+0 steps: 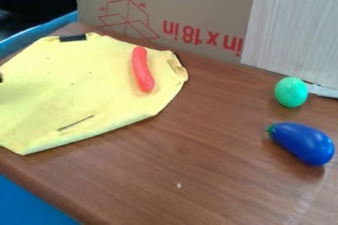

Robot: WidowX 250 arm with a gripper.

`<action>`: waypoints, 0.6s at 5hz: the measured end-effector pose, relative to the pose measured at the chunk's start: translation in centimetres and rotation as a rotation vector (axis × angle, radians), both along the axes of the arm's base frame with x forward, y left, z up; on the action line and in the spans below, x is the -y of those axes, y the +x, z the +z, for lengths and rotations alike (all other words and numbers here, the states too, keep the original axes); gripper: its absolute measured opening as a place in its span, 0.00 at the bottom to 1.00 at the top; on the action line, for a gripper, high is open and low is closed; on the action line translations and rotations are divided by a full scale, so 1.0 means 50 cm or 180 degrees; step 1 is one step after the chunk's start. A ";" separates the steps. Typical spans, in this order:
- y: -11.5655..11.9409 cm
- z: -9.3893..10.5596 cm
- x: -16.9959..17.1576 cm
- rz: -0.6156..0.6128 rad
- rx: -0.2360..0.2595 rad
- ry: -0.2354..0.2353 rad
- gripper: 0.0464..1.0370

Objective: Fold fabric bottom to right

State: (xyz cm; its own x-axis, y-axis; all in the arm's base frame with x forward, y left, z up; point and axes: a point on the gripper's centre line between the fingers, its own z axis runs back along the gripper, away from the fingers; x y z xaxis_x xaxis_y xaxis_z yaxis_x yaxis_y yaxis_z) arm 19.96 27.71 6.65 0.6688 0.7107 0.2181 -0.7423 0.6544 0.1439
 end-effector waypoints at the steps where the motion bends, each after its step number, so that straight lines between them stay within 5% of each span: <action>1: 0.009 -0.001 0.021 0.0055 0.0039 -0.0179 0.33; 2: 0.036 0.055 0.063 -0.0046 0.0236 -0.0368 0.11; 3: 0.073 0.106 0.101 -0.0074 0.0385 -0.0505 0.02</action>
